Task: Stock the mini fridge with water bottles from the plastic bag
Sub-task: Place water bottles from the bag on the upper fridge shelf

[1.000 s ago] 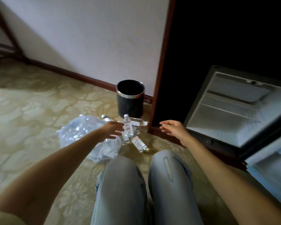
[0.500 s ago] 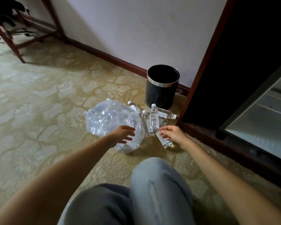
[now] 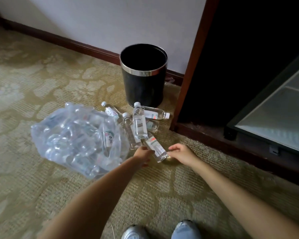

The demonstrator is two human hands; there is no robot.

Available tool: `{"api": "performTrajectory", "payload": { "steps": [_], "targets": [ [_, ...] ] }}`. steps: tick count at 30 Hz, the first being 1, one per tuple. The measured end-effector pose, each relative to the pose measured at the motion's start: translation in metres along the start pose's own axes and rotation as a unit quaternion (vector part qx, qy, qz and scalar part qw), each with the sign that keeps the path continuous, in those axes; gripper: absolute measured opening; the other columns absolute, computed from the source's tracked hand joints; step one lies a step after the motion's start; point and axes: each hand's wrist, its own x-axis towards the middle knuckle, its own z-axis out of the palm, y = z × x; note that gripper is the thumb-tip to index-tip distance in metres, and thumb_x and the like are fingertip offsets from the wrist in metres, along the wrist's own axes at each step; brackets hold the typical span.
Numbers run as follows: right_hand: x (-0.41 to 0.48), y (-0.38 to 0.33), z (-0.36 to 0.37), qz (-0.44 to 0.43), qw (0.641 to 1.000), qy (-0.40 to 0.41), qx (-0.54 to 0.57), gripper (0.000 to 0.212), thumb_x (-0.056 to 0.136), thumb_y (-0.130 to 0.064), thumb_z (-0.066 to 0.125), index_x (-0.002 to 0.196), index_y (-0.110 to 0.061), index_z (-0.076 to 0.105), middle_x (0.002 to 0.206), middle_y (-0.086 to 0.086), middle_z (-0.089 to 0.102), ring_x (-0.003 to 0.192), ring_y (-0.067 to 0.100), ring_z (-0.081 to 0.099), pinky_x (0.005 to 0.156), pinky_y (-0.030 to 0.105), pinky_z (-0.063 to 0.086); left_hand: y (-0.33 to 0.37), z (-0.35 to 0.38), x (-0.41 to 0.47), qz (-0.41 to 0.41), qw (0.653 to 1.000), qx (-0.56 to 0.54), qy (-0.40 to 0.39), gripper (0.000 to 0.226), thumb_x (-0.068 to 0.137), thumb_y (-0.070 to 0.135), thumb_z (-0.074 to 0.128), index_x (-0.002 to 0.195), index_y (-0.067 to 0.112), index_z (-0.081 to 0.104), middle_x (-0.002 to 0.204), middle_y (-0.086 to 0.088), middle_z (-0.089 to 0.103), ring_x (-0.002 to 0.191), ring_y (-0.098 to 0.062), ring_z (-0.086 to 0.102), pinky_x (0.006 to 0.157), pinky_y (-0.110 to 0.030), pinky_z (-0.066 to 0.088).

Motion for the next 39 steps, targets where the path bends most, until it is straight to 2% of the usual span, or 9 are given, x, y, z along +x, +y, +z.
{"api": "performTrajectory", "payload": {
  "steps": [4, 8, 12, 14, 17, 19, 25, 32, 39],
  "targets": [
    [0.036, 0.007, 0.027, -0.002, 1.000, 0.026, 0.002, 0.047, 0.087, -0.025, 0.067, 0.129, -0.014, 0.049, 0.123, 0.006, 0.052, 0.104, 0.018, 0.053, 0.084, 0.028, 0.046, -0.010, 0.003, 0.028, -0.010, 0.999, -0.041, 0.035, 0.005, 0.094, 0.015, 0.056, 0.092, 0.011, 0.057, 0.069, -0.005, 0.051, 0.057, -0.016, 0.048, 0.053, -0.026, 0.038],
    [0.063, 0.010, 0.045, -0.019, 0.998, 0.053, -0.020, 0.054, 0.084, -0.029, 0.069, 0.132, -0.017, 0.047, 0.133, 0.007, 0.049, 0.110, 0.019, 0.052, 0.086, 0.032, 0.047, -0.013, 0.000, 0.049, -0.016, 0.996, -0.067, 0.063, 0.017, 0.094, 0.015, 0.055, 0.078, 0.016, 0.054, 0.070, -0.004, 0.054, 0.058, -0.016, 0.050, 0.055, -0.026, 0.040],
    [0.082, 0.012, 0.059, -0.016, 0.999, 0.046, -0.008, 0.056, 0.084, -0.027, 0.069, 0.133, -0.017, 0.043, 0.135, 0.010, 0.043, 0.115, 0.022, 0.049, 0.090, 0.030, 0.044, -0.017, -0.001, 0.068, -0.032, 0.991, -0.083, 0.104, 0.004, 0.094, 0.015, 0.053, 0.097, 0.015, 0.055, 0.080, -0.005, 0.057, 0.062, -0.017, 0.052, 0.056, -0.027, 0.042],
    [0.090, 0.013, 0.065, -0.011, 0.999, 0.038, 0.022, 0.056, 0.086, -0.020, 0.068, 0.135, -0.014, 0.041, 0.135, 0.013, 0.042, 0.115, 0.023, 0.049, 0.084, 0.027, 0.043, -0.023, 0.004, 0.081, -0.037, 0.990, -0.088, 0.104, 0.013, 0.094, 0.014, 0.051, 0.102, 0.009, 0.060, 0.074, -0.005, 0.057, 0.059, -0.017, 0.052, 0.052, -0.025, 0.041],
    [0.101, 0.019, 0.070, -0.009, 0.999, 0.033, 0.025, 0.050, 0.088, -0.019, 0.064, 0.133, -0.014, 0.043, 0.132, 0.014, 0.048, 0.115, 0.028, 0.053, 0.094, 0.039, 0.049, -0.036, 0.022, 0.100, -0.011, 0.986, -0.139, 0.090, 0.027, 0.093, 0.019, 0.056, 0.113, 0.001, 0.062, 0.085, -0.012, 0.065, 0.072, -0.025, 0.062, 0.060, -0.029, 0.049],
    [0.108, 0.022, 0.072, -0.011, 0.999, 0.034, 0.019, 0.046, 0.088, -0.019, 0.064, 0.130, -0.015, 0.047, 0.129, 0.013, 0.051, 0.115, 0.028, 0.054, 0.095, 0.044, 0.049, -0.043, 0.033, 0.109, 0.003, 0.978, -0.180, 0.109, 0.030, 0.092, 0.025, 0.060, 0.113, 0.004, 0.060, 0.094, -0.010, 0.067, 0.083, -0.024, 0.067, 0.064, -0.028, 0.052],
    [0.120, 0.025, 0.078, -0.008, 1.000, 0.016, 0.011, 0.054, 0.083, -0.016, 0.067, 0.131, -0.018, 0.043, 0.133, 0.011, 0.047, 0.120, 0.028, 0.049, 0.099, 0.046, 0.045, -0.039, 0.030, 0.121, -0.018, 0.973, -0.184, 0.136, 0.037, 0.080, 0.037, 0.073, 0.100, 0.008, 0.061, 0.077, -0.003, 0.065, 0.065, -0.013, 0.062, 0.048, -0.022, 0.045],
    [0.118, 0.032, 0.097, -0.049, 0.973, 0.120, -0.192, 0.074, 0.084, -0.036, 0.067, 0.145, -0.018, 0.030, 0.146, 0.011, 0.034, 0.131, 0.028, 0.038, 0.103, 0.039, 0.038, -0.025, 0.028, 0.124, -0.081, 0.979, -0.154, 0.108, 0.058, 0.075, 0.045, 0.075, 0.100, -0.006, 0.063, 0.066, -0.009, 0.059, 0.052, -0.019, 0.056, 0.036, -0.020, 0.042],
    [0.122, 0.034, 0.103, -0.017, 0.975, 0.132, -0.178, 0.090, 0.074, -0.052, 0.073, 0.147, -0.022, 0.029, 0.156, 0.013, 0.022, 0.138, 0.030, 0.034, 0.105, 0.042, 0.037, -0.027, 0.021, 0.117, -0.068, 0.985, -0.148, 0.062, 0.052, 0.083, 0.038, 0.070, 0.110, -0.005, 0.059, 0.078, -0.012, 0.059, 0.061, -0.021, 0.056, 0.047, -0.026, 0.043]
  ]
}}
